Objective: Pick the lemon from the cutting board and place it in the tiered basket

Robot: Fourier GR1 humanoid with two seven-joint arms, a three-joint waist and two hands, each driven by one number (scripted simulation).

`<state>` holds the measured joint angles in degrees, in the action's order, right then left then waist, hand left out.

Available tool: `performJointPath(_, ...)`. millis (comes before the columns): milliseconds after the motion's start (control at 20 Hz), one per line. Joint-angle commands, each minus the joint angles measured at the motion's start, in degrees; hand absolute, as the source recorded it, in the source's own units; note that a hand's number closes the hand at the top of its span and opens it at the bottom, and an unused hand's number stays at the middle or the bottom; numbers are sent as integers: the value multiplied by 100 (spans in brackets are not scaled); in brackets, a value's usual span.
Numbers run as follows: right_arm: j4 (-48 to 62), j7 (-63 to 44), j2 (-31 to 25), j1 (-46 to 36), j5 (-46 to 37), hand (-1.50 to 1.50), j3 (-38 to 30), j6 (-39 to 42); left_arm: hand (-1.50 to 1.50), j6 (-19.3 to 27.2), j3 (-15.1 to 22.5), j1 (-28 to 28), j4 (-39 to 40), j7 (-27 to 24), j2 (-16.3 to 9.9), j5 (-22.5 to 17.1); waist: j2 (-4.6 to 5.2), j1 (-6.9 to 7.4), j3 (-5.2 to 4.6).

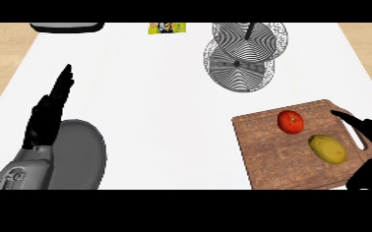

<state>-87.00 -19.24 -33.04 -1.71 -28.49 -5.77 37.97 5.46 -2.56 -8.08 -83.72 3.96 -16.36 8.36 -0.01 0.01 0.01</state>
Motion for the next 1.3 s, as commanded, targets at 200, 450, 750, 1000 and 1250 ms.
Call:
performJointPath(200,631,466,437,-147,-611,-150,83,-255,0,-175,-253,-140,86,76,62,123,1,2,0)
performJointPath(450,186,375,537,156,-600,-150,9,37,0,-163,-119,242,-281,-9,271,286,-5,-7,-1)
performJointPath(750,1354,648,682,-314,-890,150,227,47,0,-189,-189,108,-417,271,300,318,-1,17,1)
performJointPath(1000,1146,1609,181,-441,-1585,150,1004,-181,0,-258,-376,-293,331,-147,211,229,9,11,1)
performJointPath(1250,1129,1634,394,-184,-1101,150,366,-55,0,-336,-364,52,-49,-87,208,291,-4,-8,-1)
